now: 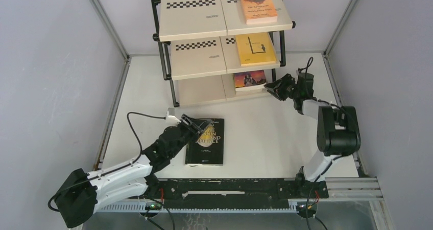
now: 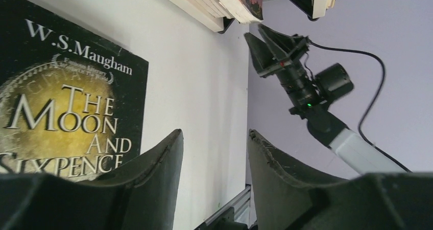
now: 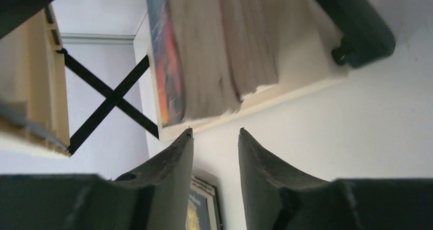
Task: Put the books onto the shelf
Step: Adjust the book on the shelf.
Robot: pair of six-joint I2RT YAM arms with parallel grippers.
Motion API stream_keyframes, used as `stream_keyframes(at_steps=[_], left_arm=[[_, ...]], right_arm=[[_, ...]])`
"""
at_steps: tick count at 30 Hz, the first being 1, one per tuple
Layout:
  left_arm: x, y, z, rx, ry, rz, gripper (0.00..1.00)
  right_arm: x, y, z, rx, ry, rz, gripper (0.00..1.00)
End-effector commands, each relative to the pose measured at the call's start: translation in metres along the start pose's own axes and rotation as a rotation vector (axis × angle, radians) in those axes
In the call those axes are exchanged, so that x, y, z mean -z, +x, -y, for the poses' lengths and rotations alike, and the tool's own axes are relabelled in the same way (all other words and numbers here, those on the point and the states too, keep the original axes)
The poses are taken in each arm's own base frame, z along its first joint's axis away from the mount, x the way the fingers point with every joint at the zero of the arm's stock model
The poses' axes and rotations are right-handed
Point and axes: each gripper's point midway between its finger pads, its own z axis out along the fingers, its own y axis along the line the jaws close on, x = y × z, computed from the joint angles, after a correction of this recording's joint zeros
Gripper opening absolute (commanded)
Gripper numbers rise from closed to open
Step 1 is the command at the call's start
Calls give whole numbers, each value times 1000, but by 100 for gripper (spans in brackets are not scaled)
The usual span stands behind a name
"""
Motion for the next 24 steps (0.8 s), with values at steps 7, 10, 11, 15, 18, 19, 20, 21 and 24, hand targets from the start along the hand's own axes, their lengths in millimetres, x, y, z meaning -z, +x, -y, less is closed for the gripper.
stream_keyframes(at_steps=[7,10,11,15,18,19,20,21,24], left_arm=[[18,-4,-28,-19,-22,28,65],[23,-2,-33,-50,-41,12,66],[25,-2,-38,-63,-66,6,67],[36,-1,-54,-97,-157,-16,69],[44,1,-74,-91,-227,-28,70],[46,0,-78,-89,-239,-24,70],[48,0,-83,-88,-252,-20,70],[50,-2,-88,-87,-270,-13,71],[56,-5,-98,-96,-318,1,71]], right_arm=[[72,76,-31,193,20,-61,57],[86,108,-36,243,0,-104,60],[90,121,-37,262,-4,-127,60],[94,164,-38,324,-9,-222,62],[92,185,-33,341,-3,-276,63],[91,191,-33,341,-7,-296,63],[89,196,-33,339,-13,-316,63],[88,201,-33,337,-21,-334,63],[86,217,-32,331,-38,-400,63]])
